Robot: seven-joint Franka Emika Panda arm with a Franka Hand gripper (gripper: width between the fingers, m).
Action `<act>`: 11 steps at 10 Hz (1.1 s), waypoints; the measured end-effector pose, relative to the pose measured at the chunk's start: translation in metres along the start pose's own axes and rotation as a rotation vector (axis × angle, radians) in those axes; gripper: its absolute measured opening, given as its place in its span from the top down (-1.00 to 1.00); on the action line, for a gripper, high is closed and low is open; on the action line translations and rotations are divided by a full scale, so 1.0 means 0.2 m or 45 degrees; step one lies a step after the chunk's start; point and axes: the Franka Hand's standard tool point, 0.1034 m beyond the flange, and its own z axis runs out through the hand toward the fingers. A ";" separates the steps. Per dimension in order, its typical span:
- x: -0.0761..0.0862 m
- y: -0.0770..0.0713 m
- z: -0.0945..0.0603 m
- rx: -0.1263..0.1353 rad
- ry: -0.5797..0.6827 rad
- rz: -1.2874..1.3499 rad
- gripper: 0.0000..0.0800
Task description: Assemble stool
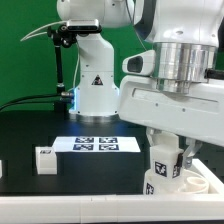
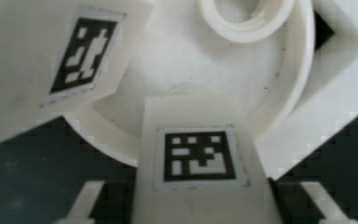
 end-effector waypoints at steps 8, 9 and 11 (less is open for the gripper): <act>-0.01 0.12 0.01 -0.080 -0.001 0.952 0.16; -0.02 0.11 0.01 -0.076 -0.013 0.978 0.16; -0.02 0.11 0.02 -0.074 -0.019 0.978 -0.41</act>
Offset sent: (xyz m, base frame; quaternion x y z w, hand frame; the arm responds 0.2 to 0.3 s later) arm 0.0006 0.0042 -0.0023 0.0339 0.0114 0.4010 0.9154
